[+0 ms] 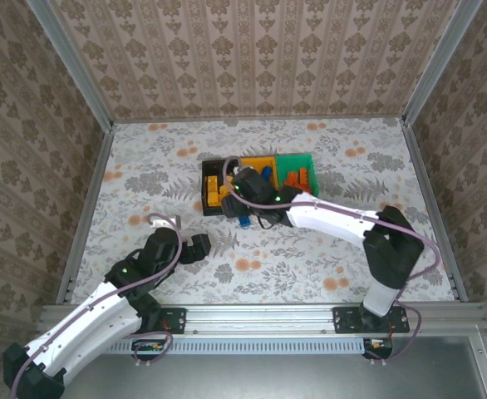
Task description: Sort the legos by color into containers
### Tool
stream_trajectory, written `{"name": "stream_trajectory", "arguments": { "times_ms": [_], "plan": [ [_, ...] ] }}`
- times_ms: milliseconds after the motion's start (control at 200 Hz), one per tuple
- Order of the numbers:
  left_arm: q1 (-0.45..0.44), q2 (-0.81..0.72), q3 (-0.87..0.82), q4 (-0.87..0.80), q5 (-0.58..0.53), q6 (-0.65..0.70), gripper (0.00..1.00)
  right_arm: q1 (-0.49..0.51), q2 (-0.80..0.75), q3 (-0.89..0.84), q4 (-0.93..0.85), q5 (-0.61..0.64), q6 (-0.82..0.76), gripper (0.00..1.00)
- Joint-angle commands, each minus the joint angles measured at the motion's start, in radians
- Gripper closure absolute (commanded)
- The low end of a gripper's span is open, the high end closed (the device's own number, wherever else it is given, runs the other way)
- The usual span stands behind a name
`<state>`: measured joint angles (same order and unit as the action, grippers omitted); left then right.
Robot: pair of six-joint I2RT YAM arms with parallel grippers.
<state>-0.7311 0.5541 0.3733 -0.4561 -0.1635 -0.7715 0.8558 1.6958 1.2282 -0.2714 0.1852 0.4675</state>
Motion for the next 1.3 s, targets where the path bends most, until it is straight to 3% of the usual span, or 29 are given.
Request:
{"name": "stream_trajectory", "arguments": {
  "times_ms": [0,175,370,715,855,1075,1290],
  "plan": [
    [0.009,-0.011,-0.001,0.003,0.002,-0.012,0.0,0.014,-0.043,-0.112,0.035,-0.01,0.038,0.23],
    [0.013,-0.01,-0.001,0.002,-0.001,-0.018,0.0,0.015,0.003,-0.184,0.065,0.0,0.064,0.23],
    [0.013,-0.011,0.001,0.003,0.005,-0.018,0.0,0.014,0.148,-0.113,0.086,0.018,0.055,0.23],
    [0.015,-0.013,-0.011,0.004,0.01,-0.024,0.0,0.008,0.263,-0.026,0.078,0.113,0.03,0.26],
    [0.017,-0.013,-0.019,0.015,0.013,-0.026,0.0,0.004,0.296,0.004,0.058,0.131,0.025,0.35],
    [0.02,-0.012,-0.024,0.016,0.016,-0.027,0.0,0.005,0.258,-0.038,0.07,0.107,0.031,0.59],
    [0.019,-0.007,-0.029,0.034,0.016,-0.029,0.0,0.023,0.092,-0.172,0.079,0.068,0.058,0.67]
  ]
}}
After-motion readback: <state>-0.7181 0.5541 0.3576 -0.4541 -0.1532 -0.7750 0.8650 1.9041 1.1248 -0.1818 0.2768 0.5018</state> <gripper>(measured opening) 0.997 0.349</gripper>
